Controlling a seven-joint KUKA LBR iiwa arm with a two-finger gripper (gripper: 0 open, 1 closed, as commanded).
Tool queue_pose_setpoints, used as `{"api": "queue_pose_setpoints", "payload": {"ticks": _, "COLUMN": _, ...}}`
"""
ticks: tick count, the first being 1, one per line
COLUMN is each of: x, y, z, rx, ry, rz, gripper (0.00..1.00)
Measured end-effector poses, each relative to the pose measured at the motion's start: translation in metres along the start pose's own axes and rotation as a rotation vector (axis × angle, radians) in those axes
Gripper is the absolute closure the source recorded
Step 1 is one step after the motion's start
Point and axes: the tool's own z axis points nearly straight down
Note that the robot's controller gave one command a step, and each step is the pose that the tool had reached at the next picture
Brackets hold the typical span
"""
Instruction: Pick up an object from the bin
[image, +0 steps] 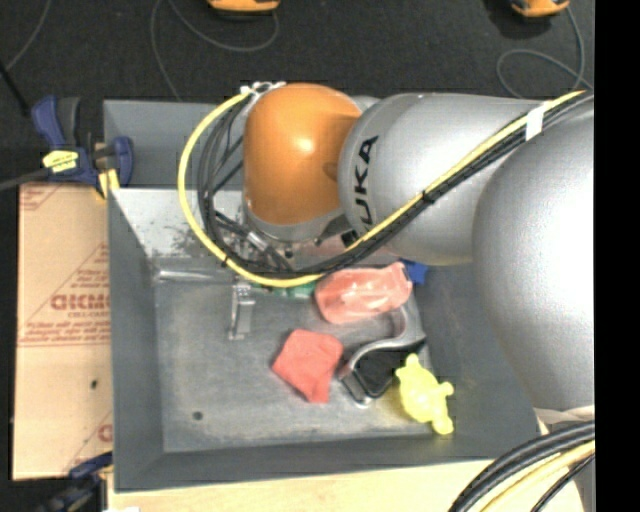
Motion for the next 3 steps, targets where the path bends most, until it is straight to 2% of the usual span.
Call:
{"api": "queue_pose_setpoints", "payload": {"ticks": 1, "x": -0.001, "y": -0.001, "z": -0.005, "rx": -0.001, "ry": -0.007, "rz": 0.003, "gripper": 0.00}}
{"api": "queue_pose_setpoints", "payload": {"ticks": 2, "x": -0.019, "y": -0.023, "z": 0.033, "rx": -0.004, "ry": -0.015, "rz": -0.002, "gripper": 0.00}}
{"api": "queue_pose_setpoints", "payload": {"ticks": 3, "x": -0.018, "y": -0.036, "z": 0.055, "rx": -0.001, "ry": -0.009, "rz": 0.012, "gripper": 0.00}}
